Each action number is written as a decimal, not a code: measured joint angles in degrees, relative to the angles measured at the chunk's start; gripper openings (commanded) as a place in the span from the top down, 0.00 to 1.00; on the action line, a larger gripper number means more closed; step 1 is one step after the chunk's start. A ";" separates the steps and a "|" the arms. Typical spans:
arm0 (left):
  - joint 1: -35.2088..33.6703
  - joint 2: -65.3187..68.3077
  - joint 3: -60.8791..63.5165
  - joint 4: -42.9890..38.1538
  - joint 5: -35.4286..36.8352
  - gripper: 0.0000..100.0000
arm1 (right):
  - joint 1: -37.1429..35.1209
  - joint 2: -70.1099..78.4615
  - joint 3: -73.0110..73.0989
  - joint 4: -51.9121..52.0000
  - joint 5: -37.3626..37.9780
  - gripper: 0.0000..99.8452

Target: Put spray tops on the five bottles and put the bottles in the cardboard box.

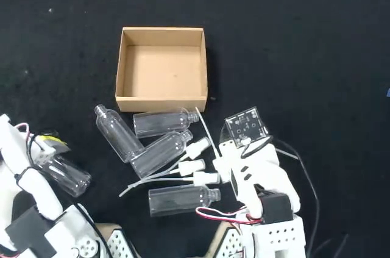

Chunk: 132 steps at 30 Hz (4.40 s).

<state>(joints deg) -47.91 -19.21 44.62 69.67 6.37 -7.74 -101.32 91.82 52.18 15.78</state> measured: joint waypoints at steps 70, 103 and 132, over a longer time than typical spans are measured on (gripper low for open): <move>-6.24 0.09 8.09 -16.88 -65.41 0.67 | 0.00 0.00 0.62 0.09 0.00 0.83; 7.21 0.09 -3.87 8.62 -64.00 0.95 | 0.00 0.00 0.62 0.09 0.00 0.83; 15.30 0.09 0.09 -21.63 -14.15 0.97 | 0.00 0.00 -4.13 6.33 -0.26 0.93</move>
<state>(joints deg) -32.62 -19.12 44.70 48.04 -7.78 -7.74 -101.32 87.69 58.51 15.52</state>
